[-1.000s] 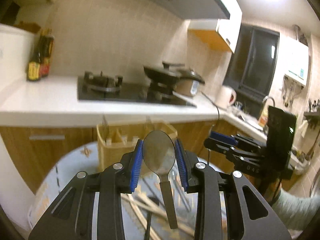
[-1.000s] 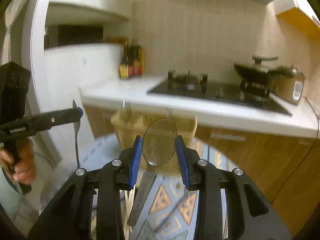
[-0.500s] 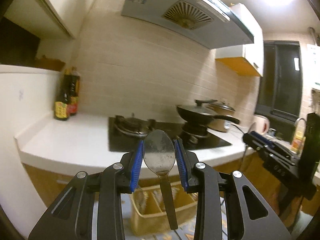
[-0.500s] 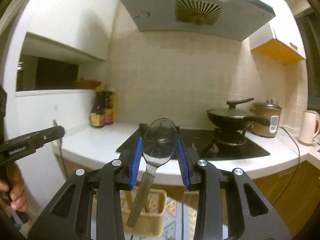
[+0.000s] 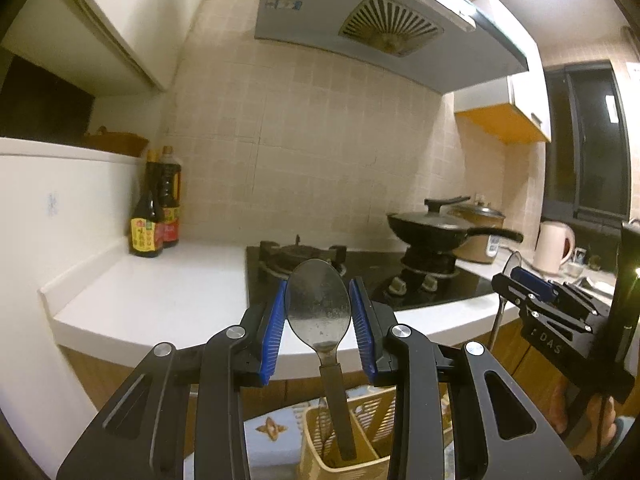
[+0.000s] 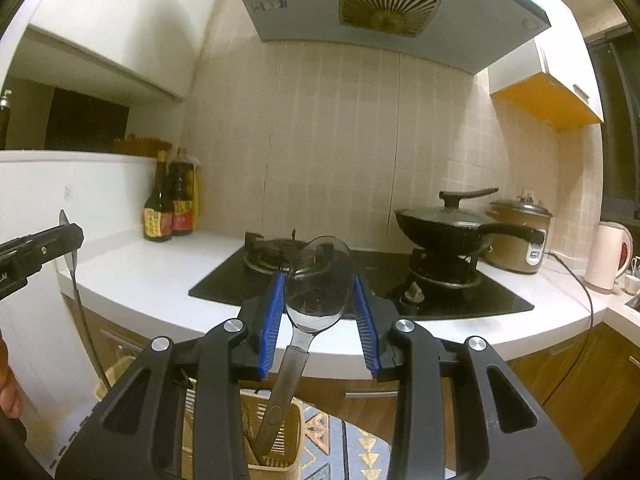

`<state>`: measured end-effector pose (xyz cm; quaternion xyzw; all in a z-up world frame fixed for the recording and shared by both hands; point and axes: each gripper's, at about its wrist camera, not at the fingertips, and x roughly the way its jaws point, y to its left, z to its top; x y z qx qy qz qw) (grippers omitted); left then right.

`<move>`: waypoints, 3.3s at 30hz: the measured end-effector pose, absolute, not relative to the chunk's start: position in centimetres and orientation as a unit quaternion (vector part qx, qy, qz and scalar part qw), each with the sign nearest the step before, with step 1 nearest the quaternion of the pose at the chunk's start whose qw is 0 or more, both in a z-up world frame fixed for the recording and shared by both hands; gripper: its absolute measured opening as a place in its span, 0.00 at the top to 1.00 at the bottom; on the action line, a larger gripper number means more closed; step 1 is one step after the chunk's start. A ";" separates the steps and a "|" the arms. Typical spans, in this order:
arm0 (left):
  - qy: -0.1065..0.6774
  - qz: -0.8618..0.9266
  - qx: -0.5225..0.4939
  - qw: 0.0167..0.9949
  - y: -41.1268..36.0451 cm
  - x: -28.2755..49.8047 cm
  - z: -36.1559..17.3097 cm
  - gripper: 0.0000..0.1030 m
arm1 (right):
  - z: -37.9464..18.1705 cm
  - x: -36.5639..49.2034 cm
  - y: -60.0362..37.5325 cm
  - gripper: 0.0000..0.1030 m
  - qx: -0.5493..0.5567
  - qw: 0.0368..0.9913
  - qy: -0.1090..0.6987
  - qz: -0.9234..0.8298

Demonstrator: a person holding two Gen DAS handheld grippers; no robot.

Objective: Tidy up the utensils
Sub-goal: 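Lift both held spoons and carry them above the beige caddy, then open both grippers to drop the spoons into the beige caddy, then grasp a wooden chopstick with the left gripper while the right gripper lowers toward a spoon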

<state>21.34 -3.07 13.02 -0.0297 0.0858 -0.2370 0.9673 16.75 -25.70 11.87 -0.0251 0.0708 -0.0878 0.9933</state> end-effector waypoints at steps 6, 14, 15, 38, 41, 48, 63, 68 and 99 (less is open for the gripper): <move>0.099 -0.232 -0.001 0.968 -3.9 21.9 10.8 0.71 | 10.1 18.0 -26.2 0.69 -0.022 0.991 0.099 -0.083; 0.123 -0.238 0.005 0.963 -3.8 22.5 9.1 0.70 | 8.8 18.2 -26.8 0.69 0.003 0.989 0.134 -0.059; 0.126 -0.239 0.006 0.963 -3.8 22.5 9.0 0.70 | 8.7 18.1 -26.8 0.69 0.007 0.989 0.143 -0.049; 0.230 -0.308 -0.016 0.923 -1.2 17.1 8.2 0.53 | 7.6 12.2 -28.5 0.44 0.101 0.961 0.256 0.032; 0.244 -0.311 -0.012 0.919 -1.3 16.5 8.0 0.53 | 7.9 11.4 -27.8 0.44 0.087 0.961 0.261 0.034; 0.348 -0.311 -0.029 0.884 -1.7 17.5 4.9 0.53 | 6.8 10.9 -27.4 0.44 0.077 0.947 0.309 0.032; 0.512 -0.258 -0.095 0.814 -3.3 23.0 -5.4 0.55 | -2.3 13.9 -29.8 0.44 0.115 0.873 0.475 0.003; 0.524 -0.229 -0.103 0.814 -4.2 23.8 -6.8 0.64 | -4.7 14.5 -31.1 0.45 0.149 0.849 0.506 0.016; 0.514 -0.248 -0.018 0.821 -5.5 24.1 -5.1 1.00 | -5.9 16.8 -31.9 0.64 0.170 0.807 0.564 0.035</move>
